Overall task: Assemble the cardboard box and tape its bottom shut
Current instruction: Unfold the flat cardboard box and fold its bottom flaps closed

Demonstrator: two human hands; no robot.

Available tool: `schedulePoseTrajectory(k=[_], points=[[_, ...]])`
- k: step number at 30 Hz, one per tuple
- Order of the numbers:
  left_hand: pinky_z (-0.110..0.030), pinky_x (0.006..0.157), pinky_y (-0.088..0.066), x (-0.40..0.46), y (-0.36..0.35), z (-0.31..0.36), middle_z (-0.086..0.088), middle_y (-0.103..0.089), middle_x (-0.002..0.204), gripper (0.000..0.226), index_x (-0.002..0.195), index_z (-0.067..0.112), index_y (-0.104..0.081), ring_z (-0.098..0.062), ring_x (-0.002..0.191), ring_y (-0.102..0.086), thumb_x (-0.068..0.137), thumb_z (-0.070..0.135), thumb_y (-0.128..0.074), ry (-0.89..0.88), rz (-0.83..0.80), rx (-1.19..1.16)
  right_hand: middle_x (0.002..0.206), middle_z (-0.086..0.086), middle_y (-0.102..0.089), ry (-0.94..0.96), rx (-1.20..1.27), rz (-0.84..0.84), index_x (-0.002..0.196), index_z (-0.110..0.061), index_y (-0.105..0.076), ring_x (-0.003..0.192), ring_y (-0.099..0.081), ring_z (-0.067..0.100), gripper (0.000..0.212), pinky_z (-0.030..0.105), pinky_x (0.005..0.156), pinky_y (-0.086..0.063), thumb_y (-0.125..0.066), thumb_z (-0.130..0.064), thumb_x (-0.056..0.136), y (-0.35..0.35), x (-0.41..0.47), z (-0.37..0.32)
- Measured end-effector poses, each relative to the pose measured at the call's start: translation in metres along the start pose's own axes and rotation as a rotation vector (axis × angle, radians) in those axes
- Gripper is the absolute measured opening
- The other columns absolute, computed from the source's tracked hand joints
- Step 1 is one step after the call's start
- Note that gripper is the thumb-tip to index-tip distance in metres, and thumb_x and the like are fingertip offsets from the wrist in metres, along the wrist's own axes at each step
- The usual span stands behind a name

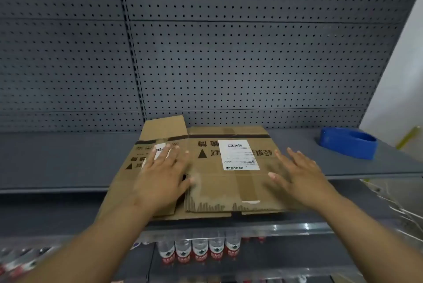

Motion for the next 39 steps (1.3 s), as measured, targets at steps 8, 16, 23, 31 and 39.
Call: schedulePoseTrajectory(k=[8,16,23,31,39], points=[[-0.04,0.113,0.013,0.013,-0.03,-0.003,0.001,0.016,0.156,0.072,0.146,0.031,0.012,-0.019,0.142,0.019,0.091,0.059,-0.025,-0.035,-0.18,0.076,0.159,0.0,-0.001,0.014,0.017,-0.047,0.147,-0.036,0.0,0.146,-0.001,0.022,0.069,0.042,0.117,-0.003,-0.025,-0.063,0.088,-0.017,0.023,0.002],[-0.037,0.116,0.012,0.012,-0.028,-0.006,0.003,0.012,0.157,0.069,0.147,0.032,0.009,-0.016,0.143,0.016,0.092,0.051,-0.028,-0.068,-0.297,0.026,0.159,0.001,-0.001,0.03,-0.005,-0.064,0.146,-0.037,0.001,0.146,-0.002,0.022,0.068,0.042,0.117,-0.004,-0.023,-0.063,0.088,-0.024,0.035,0.007],[-0.038,0.114,0.01,0.014,-0.04,-0.007,0.001,0.008,0.158,0.077,0.147,0.029,0.009,-0.017,0.144,0.01,0.09,0.052,-0.036,-0.056,-0.334,0.01,0.159,0.0,-0.002,0.029,-0.001,-0.106,0.147,-0.038,0.0,0.146,-0.001,0.023,0.067,0.042,0.117,-0.005,-0.024,-0.063,0.088,-0.028,0.041,0.008],[-0.048,0.116,-0.014,0.021,-0.043,0.004,-0.003,0.004,0.158,0.063,0.143,0.046,0.007,-0.027,0.145,0.0,0.098,0.024,-0.031,0.034,-0.324,-0.157,0.159,-0.001,-0.002,0.039,0.012,-0.124,0.147,-0.037,-0.003,0.146,0.0,0.023,0.067,0.042,0.117,-0.004,-0.026,-0.062,0.089,-0.026,0.042,0.005],[-0.029,0.111,-0.018,0.024,0.0,-0.001,-0.002,-0.011,0.157,0.049,0.147,0.035,-0.017,-0.021,0.143,-0.016,0.1,0.021,-0.022,0.043,-0.196,-0.362,0.159,-0.004,-0.003,-0.009,0.08,-0.124,0.147,-0.036,-0.009,0.145,0.0,0.025,0.067,0.041,0.117,-0.007,-0.024,-0.064,0.088,-0.005,0.052,0.003]])
Point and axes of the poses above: each hand's wrist, its own x-axis towards the middle knuckle, its own y-axis out of the back of the hand, z = x × y, the point moved 5 cm from there along x, towards the middle knuckle
